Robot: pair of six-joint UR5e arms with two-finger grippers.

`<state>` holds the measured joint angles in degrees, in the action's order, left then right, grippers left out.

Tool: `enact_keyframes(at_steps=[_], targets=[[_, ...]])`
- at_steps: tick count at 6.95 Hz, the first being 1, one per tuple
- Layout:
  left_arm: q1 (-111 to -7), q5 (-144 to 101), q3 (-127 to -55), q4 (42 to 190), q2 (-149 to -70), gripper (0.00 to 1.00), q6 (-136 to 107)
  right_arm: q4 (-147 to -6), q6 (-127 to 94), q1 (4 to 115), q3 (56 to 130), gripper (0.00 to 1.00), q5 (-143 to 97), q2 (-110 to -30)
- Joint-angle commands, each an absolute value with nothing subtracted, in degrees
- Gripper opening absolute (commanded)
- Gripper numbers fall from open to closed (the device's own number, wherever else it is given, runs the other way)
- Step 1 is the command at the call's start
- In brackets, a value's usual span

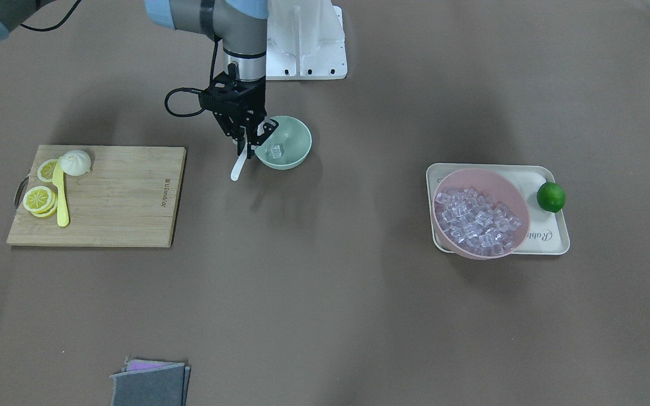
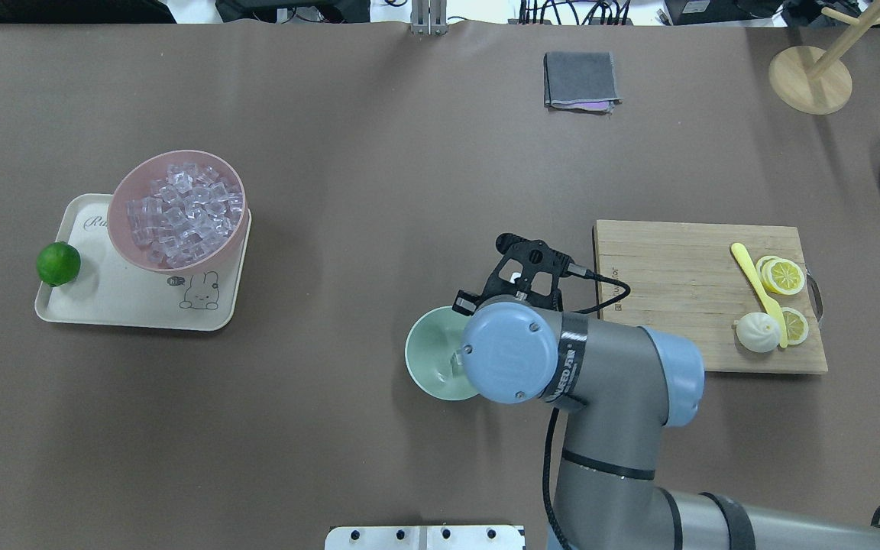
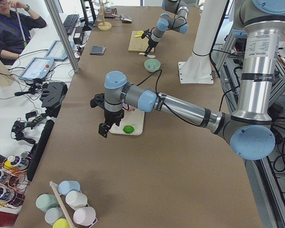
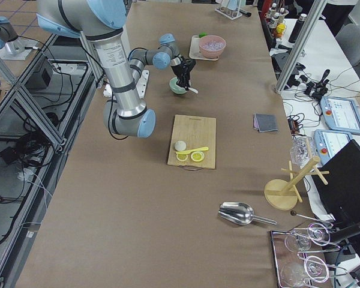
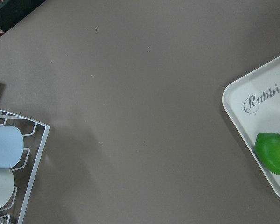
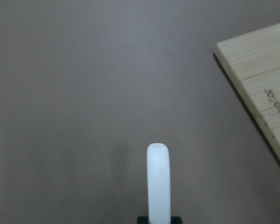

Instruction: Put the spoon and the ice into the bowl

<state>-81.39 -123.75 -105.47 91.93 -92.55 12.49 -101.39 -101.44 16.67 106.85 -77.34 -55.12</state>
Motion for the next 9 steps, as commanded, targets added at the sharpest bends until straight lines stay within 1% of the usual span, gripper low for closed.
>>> enact_keyframes(at_steps=[1,3,4,5,6,7,9], targets=[[-81.39,-123.84,-104.86,91.93,-92.64,0.98,12.48,-103.71,-104.06,12.93,106.35,0.00,-72.88,-53.53],[-81.39,-124.27,-104.24,91.93,-92.64,0.98,12.48,-103.62,-104.06,12.13,106.43,0.00,-72.86,-53.53],[-81.39,-124.89,-103.98,91.93,-92.64,0.98,12.48,-103.62,-104.06,11.87,106.35,0.19,-72.69,-53.09],[-81.39,-124.89,-103.97,91.93,-92.64,0.98,12.48,-103.88,-104.06,11.08,106.35,0.57,-70.25,-53.35],[-81.39,-124.89,-104.06,91.93,-92.72,0.98,12.48,-106.85,-103.45,10.38,106.35,0.99,-66.22,-53.00],[-81.39,-124.98,-104.15,91.93,-92.72,0.98,12.48,-107.14,-102.14,10.72,107.13,1.00,-66.27,-52.74],[-81.47,-124.98,-104.24,91.76,-92.72,0.98,12.48,-107.31,-94.17,15.35,112.56,1.00,-70.89,-53.17]])
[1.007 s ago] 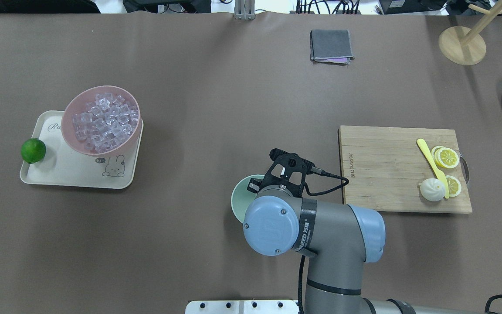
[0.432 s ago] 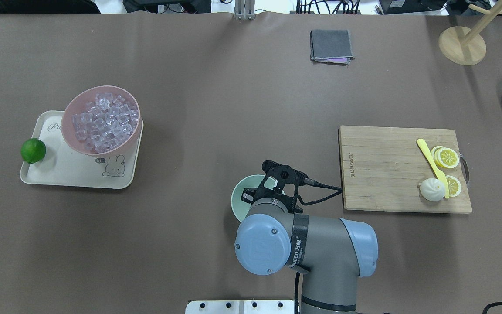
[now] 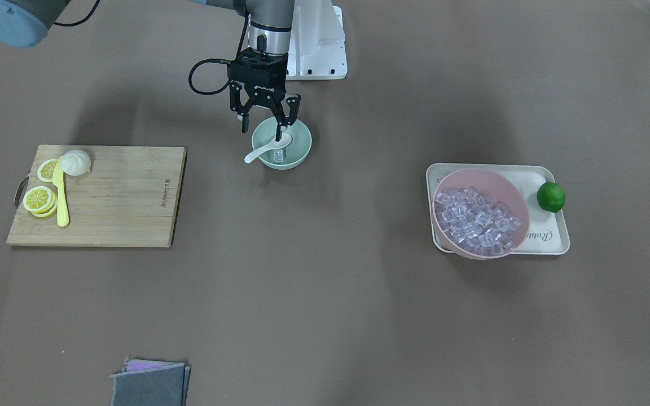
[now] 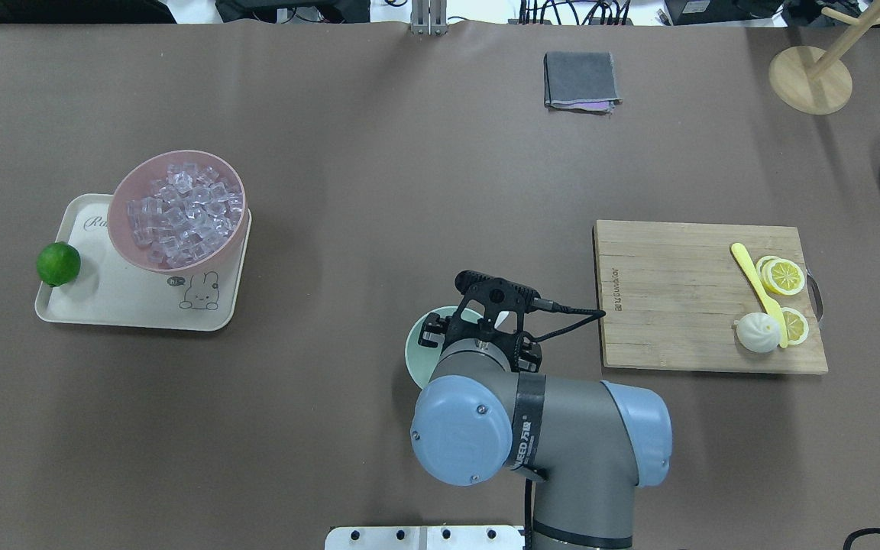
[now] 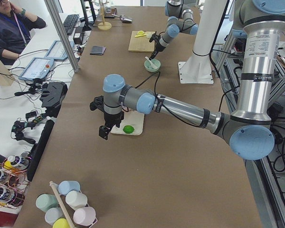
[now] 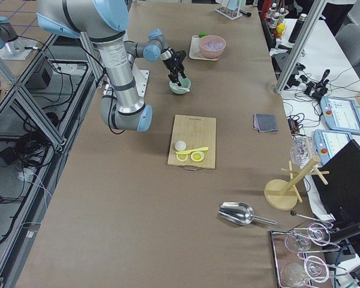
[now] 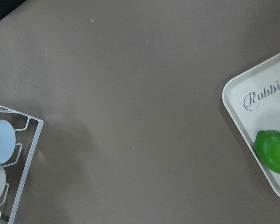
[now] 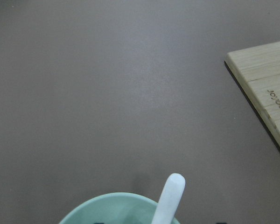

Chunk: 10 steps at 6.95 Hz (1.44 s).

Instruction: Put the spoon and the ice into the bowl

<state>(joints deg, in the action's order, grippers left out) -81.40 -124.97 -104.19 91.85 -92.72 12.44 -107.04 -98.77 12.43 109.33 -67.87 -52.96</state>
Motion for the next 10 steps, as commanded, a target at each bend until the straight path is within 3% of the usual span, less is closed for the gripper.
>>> enact_keyframes(at_steps=[1,4,7,10], targets=[[-81.47,-124.89,-104.41,91.84,-92.29,0.98,12.48,-107.31,-88.65,19.99,113.81,1.00,-76.06,-53.35],[-83.91,-124.71,-101.25,91.92,-87.05,0.98,12.65,-106.44,-63.12,38.35,113.99,1.00,-94.86,-56.93],[-91.47,-130.60,-100.90,84.87,-83.85,0.98,11.69,-103.18,-32.91,56.09,113.38,1.00,-112.26,-66.76],[-92.02,-130.43,-102.48,81.56,-83.41,0.98,11.95,-103.01,-6.79,74.74,103.67,1.00,-125.56,-74.96]])
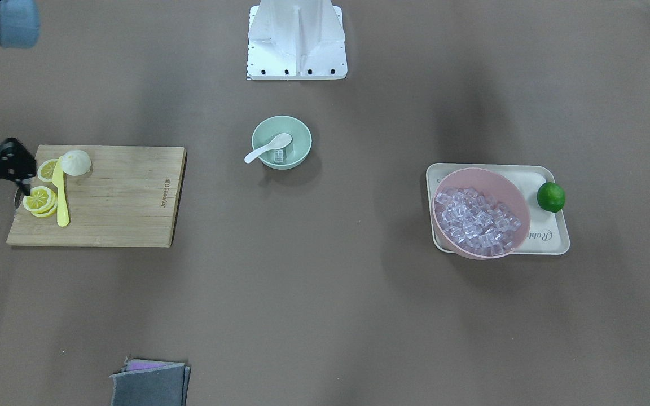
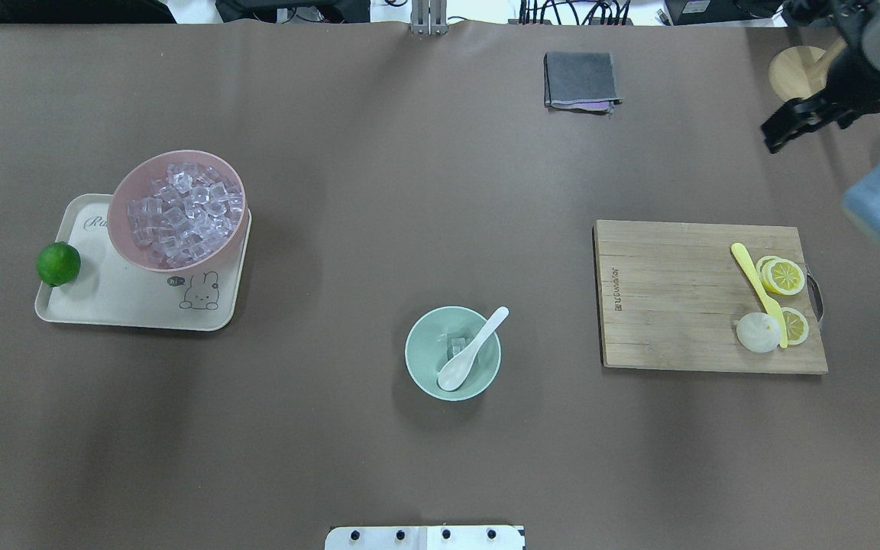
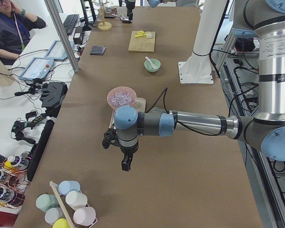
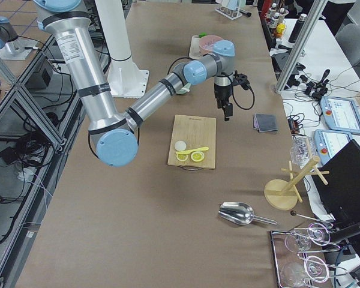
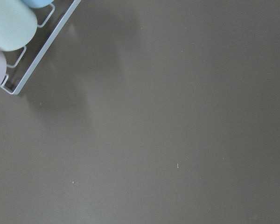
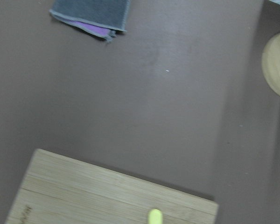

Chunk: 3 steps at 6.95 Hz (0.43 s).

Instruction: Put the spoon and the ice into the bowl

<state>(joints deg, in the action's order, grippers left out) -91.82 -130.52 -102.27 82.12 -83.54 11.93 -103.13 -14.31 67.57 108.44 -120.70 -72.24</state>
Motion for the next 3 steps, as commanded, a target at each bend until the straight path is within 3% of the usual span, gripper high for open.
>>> enact_keyframes(at_steps=[1,3], targets=[[-92.11,-130.43,-102.48,81.56,-83.41,0.98,11.95,-100.92,-6.68,78.19,101.45,1.00,-127.25,-78.10],[-92.11,-130.52,-102.39,81.65,-83.32,0.98,11.87,-86.66,-6.77,80.41,96.79,1.00,-127.27,-88.54]])
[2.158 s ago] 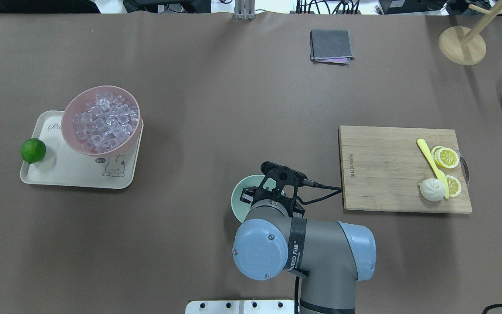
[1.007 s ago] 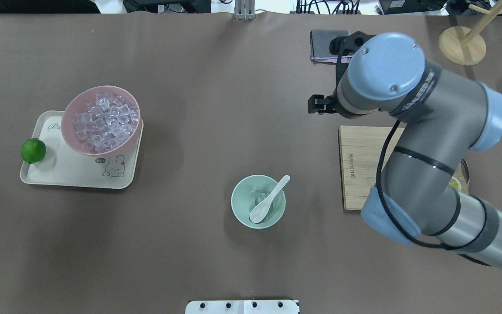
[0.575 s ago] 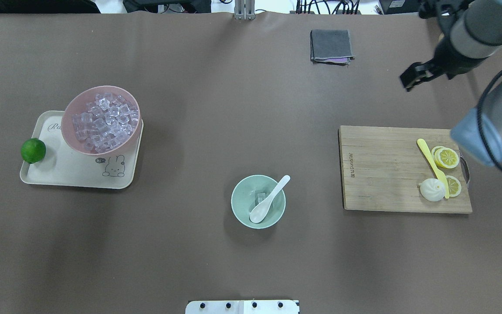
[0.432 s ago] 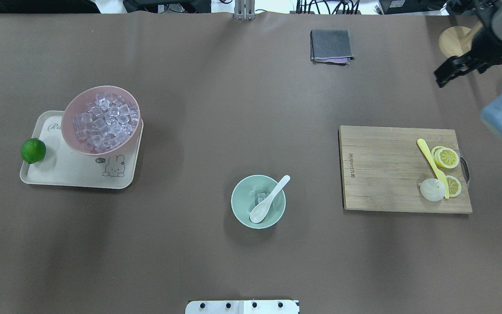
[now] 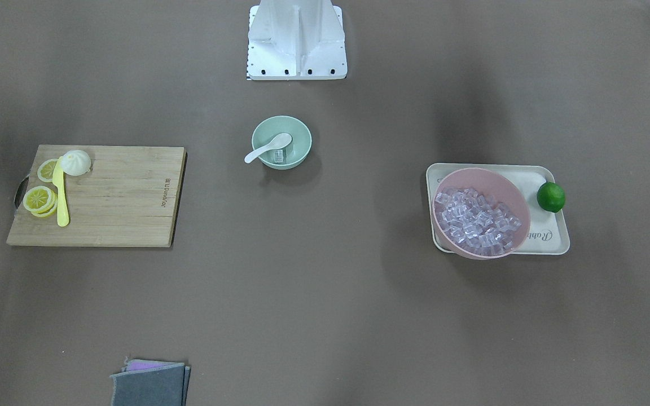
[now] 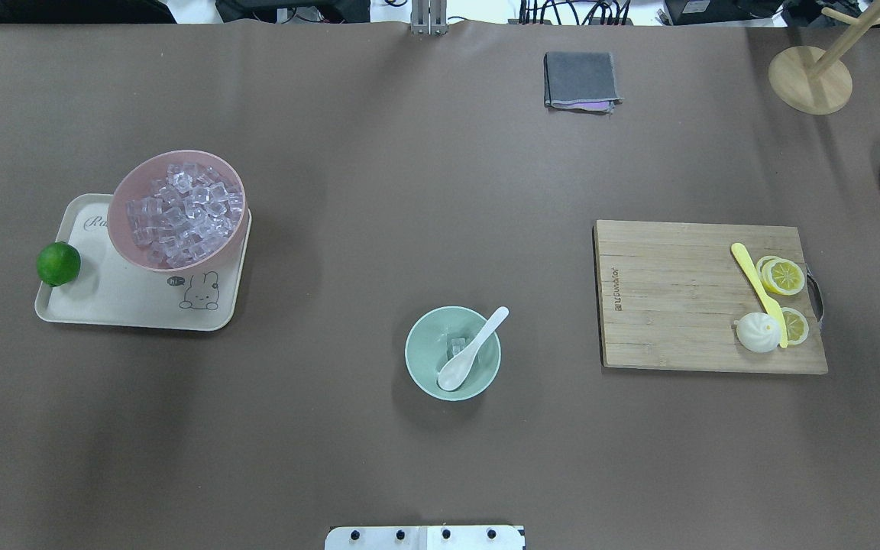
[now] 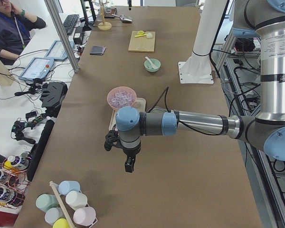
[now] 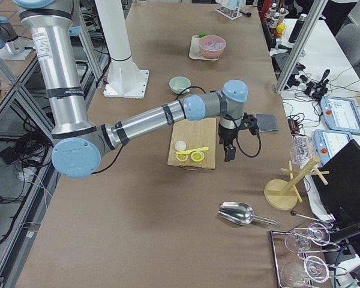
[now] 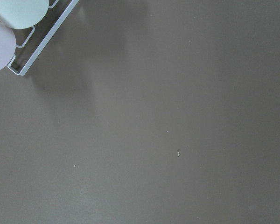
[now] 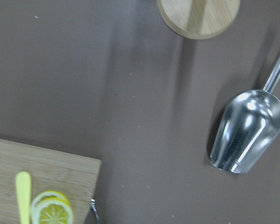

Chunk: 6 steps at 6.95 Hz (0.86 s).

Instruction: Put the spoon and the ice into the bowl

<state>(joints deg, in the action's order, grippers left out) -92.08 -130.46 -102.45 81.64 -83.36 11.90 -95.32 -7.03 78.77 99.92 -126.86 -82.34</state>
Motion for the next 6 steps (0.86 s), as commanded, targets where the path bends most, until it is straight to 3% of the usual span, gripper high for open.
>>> enact_keyframes(at_steps=[1,2,6], targets=[[-92.11,-130.69,-102.39,81.82,-83.32,0.98,11.60,-75.52,-6.77,81.81,92.94,1.00,-127.35,-93.29],[-92.11,-130.69,-102.22,81.91,-83.32,0.98,11.51,-67.75,-6.42,84.26,89.33,1.00,-130.92,-95.25],[-92.02,-130.87,-102.22,82.00,-83.41,0.98,11.51,-72.73,-4.84,89.20,89.55,1.00,-135.00,-96.77]])
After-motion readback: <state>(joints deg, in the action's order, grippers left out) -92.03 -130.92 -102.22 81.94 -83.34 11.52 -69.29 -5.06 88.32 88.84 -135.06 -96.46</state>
